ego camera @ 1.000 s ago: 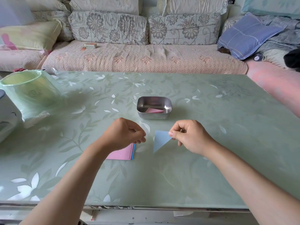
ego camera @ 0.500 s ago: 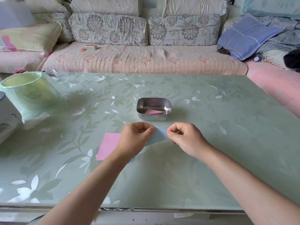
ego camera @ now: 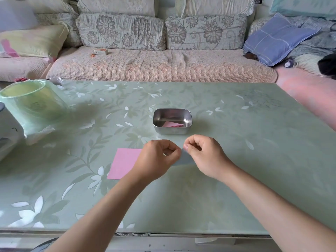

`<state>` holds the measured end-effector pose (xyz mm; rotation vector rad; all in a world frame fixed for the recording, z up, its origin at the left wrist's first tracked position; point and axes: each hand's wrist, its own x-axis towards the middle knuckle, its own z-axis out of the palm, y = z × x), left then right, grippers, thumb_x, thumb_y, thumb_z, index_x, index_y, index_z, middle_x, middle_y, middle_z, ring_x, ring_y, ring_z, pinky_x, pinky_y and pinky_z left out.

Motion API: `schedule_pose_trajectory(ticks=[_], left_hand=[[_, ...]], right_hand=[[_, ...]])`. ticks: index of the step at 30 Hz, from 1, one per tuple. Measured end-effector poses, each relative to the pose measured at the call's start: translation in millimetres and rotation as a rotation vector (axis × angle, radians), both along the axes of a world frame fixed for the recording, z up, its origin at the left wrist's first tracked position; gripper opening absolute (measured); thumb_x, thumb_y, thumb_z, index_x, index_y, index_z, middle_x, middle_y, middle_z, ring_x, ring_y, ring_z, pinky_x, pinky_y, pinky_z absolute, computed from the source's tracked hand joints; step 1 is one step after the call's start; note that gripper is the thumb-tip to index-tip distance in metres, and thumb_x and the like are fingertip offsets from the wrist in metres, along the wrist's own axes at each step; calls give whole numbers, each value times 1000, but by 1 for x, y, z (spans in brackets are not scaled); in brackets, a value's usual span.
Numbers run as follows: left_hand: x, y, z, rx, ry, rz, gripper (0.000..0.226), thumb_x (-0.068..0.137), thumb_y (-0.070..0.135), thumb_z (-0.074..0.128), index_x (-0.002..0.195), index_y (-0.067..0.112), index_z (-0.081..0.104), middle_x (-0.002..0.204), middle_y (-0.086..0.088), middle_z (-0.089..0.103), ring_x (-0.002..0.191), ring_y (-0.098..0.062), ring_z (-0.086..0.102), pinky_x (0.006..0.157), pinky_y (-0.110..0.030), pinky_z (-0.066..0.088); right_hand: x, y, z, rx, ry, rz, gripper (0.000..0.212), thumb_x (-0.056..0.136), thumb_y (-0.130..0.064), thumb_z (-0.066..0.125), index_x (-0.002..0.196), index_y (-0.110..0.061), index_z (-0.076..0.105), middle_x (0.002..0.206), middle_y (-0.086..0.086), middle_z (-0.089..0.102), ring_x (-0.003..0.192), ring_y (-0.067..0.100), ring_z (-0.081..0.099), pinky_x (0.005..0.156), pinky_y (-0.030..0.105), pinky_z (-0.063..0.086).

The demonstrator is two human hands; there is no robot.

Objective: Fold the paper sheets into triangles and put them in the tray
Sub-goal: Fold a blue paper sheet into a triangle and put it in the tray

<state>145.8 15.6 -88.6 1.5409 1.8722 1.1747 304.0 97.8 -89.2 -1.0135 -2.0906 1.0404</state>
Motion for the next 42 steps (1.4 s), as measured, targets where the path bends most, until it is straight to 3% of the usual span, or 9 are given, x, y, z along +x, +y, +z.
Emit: schedule_pose_trajectory(ticks=[4,9,13,18,22,24,30,37,42], left_hand=[[-6,-2,5,-17,45,-54,20,85,21,64,70,33,68,69,23,70,62,6,63,53,-7,42],[-15,-3,5,-95,85,-117,19,90,26,61,74,33,67,74,26,71,61,-12,65,52,-30,51],[-24,-4,2,-143,151,-103,19,90,25,59,73,29,67,73,26,71,45,0,50,41,-12,37],[-20,-2,4,-4,76,7,11,91,25,62,83,28,68,78,26,71,73,8,65,60,-4,41],[-4,-1,6,17,-39,-78,16,87,44,68,101,35,70,88,27,69,75,4,66,66,-8,47],[1,1,6,65,-21,-78,14,89,43,68,93,31,73,82,24,69,74,2,65,64,-8,44],[-2,5,3,111,-189,35,16,88,34,72,76,24,73,69,9,68,63,-1,57,59,-13,43],[-7,1,6,99,-51,-46,8,89,27,71,82,26,75,76,21,71,73,3,64,65,-6,42],[-7,1,8,160,-63,-2,10,89,20,70,80,20,75,70,22,69,67,3,61,62,-6,40]], right_hand=[[2,6,2,-37,62,-78,23,96,-19,60,74,-24,64,52,-18,48,49,2,40,49,12,34],[7,13,4,-37,99,-171,24,97,-18,58,73,-22,62,49,-17,42,46,3,35,45,12,30],[11,19,9,-16,125,-253,23,98,-18,57,75,-20,63,51,-18,41,48,3,36,47,12,32],[11,14,9,-26,144,-153,23,97,-18,59,76,-23,65,53,-17,43,49,3,36,48,12,31],[2,2,7,-31,158,-43,19,96,-20,64,78,-25,68,61,-15,58,57,2,48,57,14,39],[-1,-2,8,-27,156,-12,19,96,-21,64,78,-25,70,64,-10,62,59,3,50,58,15,40],[-2,-3,9,-62,150,-34,16,94,-18,65,79,-22,70,55,-18,53,52,1,43,52,10,35],[-3,-7,10,-47,68,23,23,87,-14,66,67,-25,65,51,-19,52,46,3,40,47,13,33],[-4,-5,10,-35,60,-19,18,83,-16,69,66,-23,68,54,-14,56,48,4,43,48,13,35]])
